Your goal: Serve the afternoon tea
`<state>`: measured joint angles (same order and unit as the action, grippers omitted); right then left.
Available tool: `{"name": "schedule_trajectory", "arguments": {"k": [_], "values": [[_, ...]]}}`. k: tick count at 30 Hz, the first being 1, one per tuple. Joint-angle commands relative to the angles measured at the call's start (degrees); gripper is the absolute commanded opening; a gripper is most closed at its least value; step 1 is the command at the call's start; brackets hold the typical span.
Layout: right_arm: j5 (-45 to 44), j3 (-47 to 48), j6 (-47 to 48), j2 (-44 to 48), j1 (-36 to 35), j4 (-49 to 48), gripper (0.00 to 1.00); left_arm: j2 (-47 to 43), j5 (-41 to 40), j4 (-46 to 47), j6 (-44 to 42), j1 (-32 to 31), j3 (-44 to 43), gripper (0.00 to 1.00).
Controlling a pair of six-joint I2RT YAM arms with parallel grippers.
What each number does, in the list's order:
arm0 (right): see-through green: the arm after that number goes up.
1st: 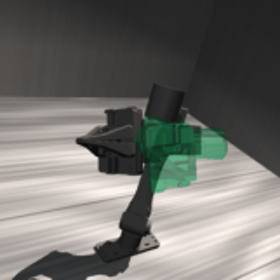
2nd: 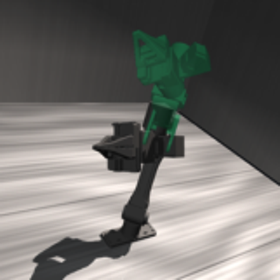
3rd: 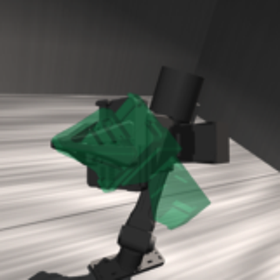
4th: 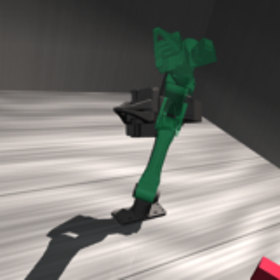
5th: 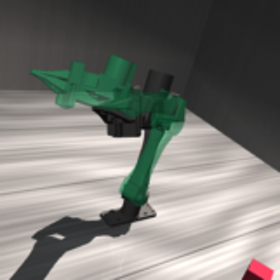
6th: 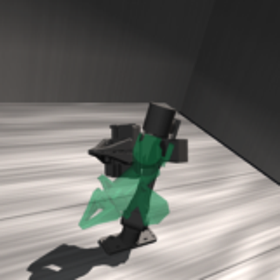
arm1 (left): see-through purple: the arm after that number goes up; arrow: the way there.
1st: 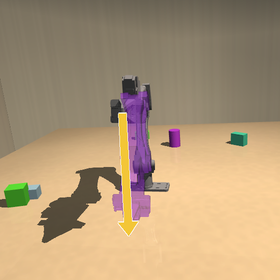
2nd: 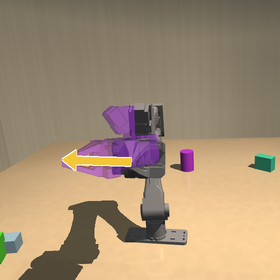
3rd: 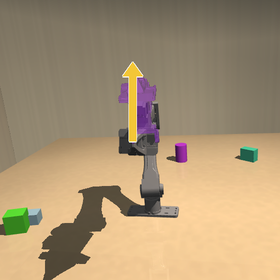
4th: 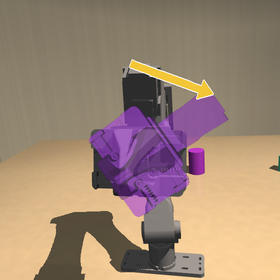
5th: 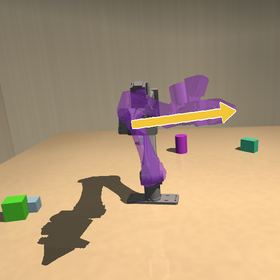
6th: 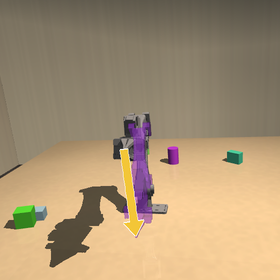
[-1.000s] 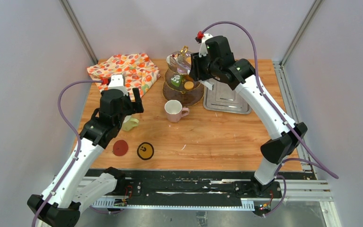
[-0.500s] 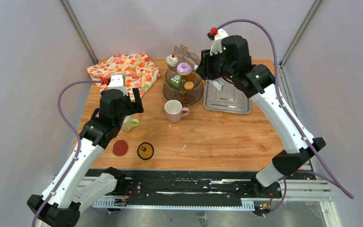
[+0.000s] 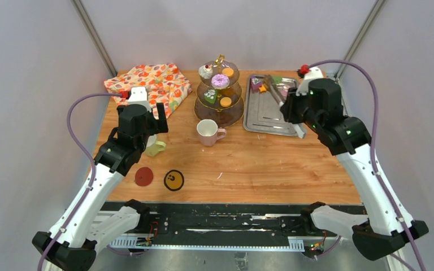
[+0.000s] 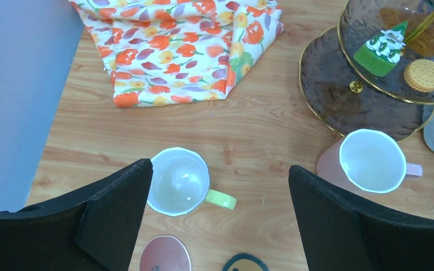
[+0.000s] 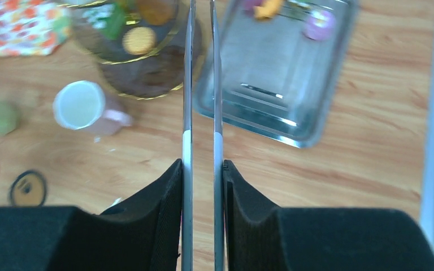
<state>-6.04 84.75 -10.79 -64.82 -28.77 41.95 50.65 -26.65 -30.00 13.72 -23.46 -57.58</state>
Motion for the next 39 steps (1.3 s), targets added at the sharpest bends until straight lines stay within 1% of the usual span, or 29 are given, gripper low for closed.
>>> {"name": "schedule_trajectory", "arguments": {"k": [1, 3, 4, 7, 9, 14, 17, 23, 27, 31, 39], "values": [[0.0, -5.8, -0.5, 2.1, 9.9, -0.2, 0.28, 0.5, -2.3, 0.2, -1.3, -0.2, -2.2, 0.95], [1.2, -7.9, -0.3, 0.7, 12.8, -1.8, 0.27, 0.7, -2.0, 0.1, -1.0, -0.2, -2.2, 0.95], [0.8, -8.6, 0.0, -0.3, 13.1, -2.8, 0.27, 0.7, -2.0, 0.1, -0.8, -0.2, -2.1, 0.95], [-2.7, -9.9, 1.1, -4.5, 13.9, -5.5, 0.3, 0.6, -1.6, 0.0, -0.4, -0.1, -1.9, 0.95], [-4.6, -10.1, 1.3, -8.0, 15.6, -6.8, 0.31, 0.6, -1.2, -0.1, 0.0, -0.1, -1.8, 0.95], [-1.7, -10.6, 0.5, -15.6, 20.2, -11.2, 0.32, 0.7, -0.4, 0.0, 1.0, -0.1, -1.2, 0.95], [-2.0, -9.9, 0.7, -19.2, 20.8, -13.0, 0.34, 0.8, 0.0, 0.4, 1.4, -0.2, -1.2, 0.95], [-4.1, -7.7, 2.5, -26.3, 21.3, -15.4, 0.34, 1.6, 0.3, 0.5, 0.9, -0.1, -1.7, 0.95], [-4.0, -6.3, 2.6, -30.3, 21.6, -16.6, 0.38, 1.5, -0.3, 0.1, 0.2, -0.1, -1.9, 0.95], [-4.5, -4.7, 2.0, -33.3, 21.9, -17.1, 0.42, 1.2, -0.8, 0.1, 0.3, -0.2, -1.9, 0.95], [-4.0, -1.6, 0.6, -38.4, 23.1, -18.7, 0.43, 2.1, -1.2, 0.4, -0.1, -0.1, -2.1, 0.95]]}}
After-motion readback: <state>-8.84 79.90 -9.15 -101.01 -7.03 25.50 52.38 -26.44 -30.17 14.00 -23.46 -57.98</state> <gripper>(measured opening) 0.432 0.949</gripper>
